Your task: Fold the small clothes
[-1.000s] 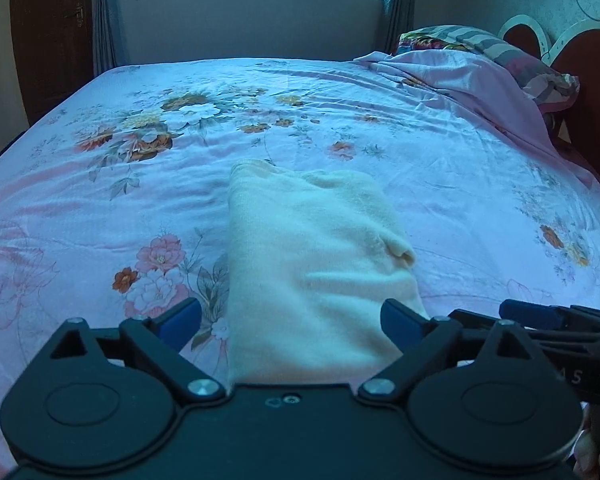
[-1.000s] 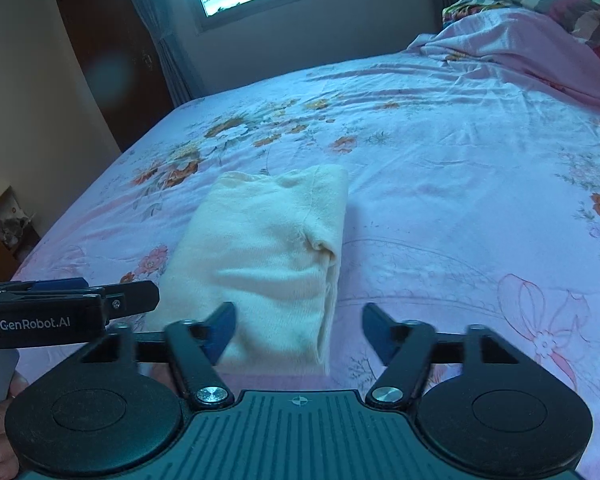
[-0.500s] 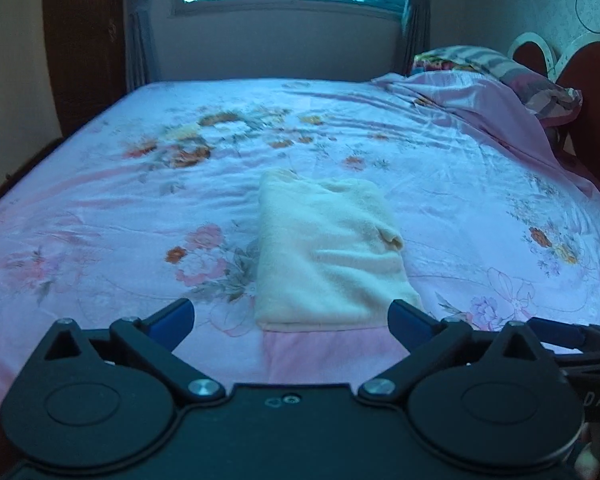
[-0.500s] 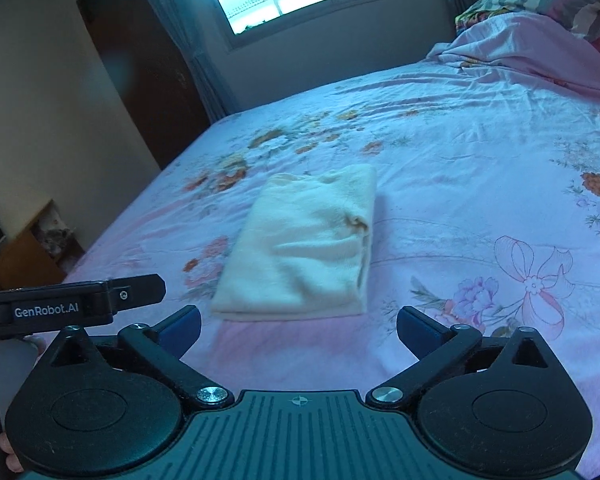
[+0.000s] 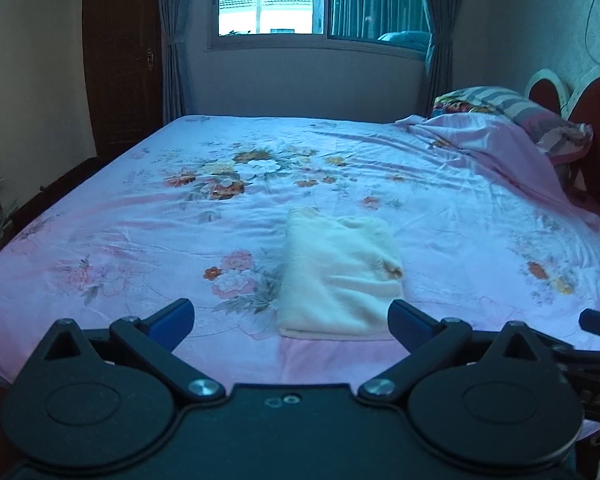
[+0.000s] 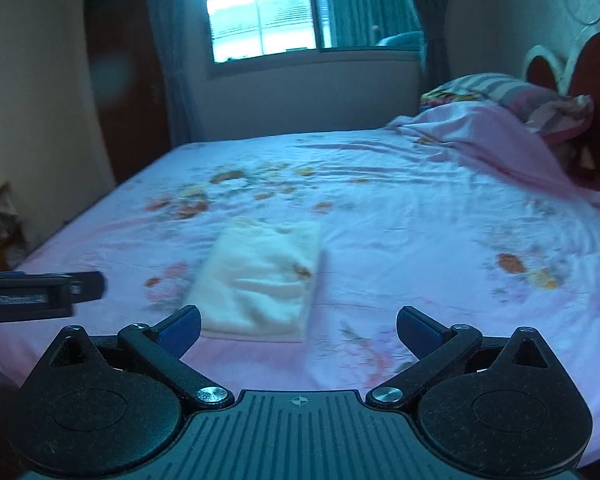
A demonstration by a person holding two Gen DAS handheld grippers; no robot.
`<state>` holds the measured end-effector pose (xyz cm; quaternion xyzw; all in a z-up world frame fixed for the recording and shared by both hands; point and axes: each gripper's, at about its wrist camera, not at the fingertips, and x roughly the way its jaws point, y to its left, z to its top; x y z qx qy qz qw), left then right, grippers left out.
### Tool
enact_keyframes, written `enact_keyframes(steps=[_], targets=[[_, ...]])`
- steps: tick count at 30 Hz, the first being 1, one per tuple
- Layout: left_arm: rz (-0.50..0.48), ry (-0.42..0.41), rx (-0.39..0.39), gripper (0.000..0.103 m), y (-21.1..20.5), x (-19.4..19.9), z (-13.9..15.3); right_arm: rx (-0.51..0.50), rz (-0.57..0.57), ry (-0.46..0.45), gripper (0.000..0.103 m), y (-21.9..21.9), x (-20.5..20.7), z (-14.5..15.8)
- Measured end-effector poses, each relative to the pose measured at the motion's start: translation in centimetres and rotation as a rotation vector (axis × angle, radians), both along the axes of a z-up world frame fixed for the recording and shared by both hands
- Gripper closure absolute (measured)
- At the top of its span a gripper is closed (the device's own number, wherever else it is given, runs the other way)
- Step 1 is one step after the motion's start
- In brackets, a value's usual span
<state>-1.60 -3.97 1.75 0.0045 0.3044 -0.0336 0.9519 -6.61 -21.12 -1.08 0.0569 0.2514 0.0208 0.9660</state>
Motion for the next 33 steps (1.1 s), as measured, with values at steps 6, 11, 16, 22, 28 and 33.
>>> enact_keyframes(steps=[6,11,16,22,28,33], targets=[[-0.001,0.002,0.040,0.002,-1.2,-0.1,-0.2,0.036,-0.018,0.025,0.000,-1.2,0.3,-0.9],[-0.049,0.037,0.040,0.002,-1.8,0.3,-1.1,0.052,-0.024,0.033,0.000,-1.7,0.4,-1.2],[-0.083,0.037,0.064,0.002,-2.6,0.2,-1.7,0.055,-0.034,0.022,0.000,-1.8,0.4,-1.1],[-0.087,0.054,0.061,0.002,-2.8,0.4,-1.8,0.033,-0.041,0.008,0.000,-1.8,0.3,-1.0],[-0.080,0.052,0.079,0.002,-2.8,0.6,-1.7,0.042,-0.046,0.013,0.000,-2.2,0.4,-1.1],[-0.084,0.058,0.074,0.002,-2.8,0.8,-1.7,0.037,-0.042,0.010,0.000,-2.2,0.3,-1.1]])
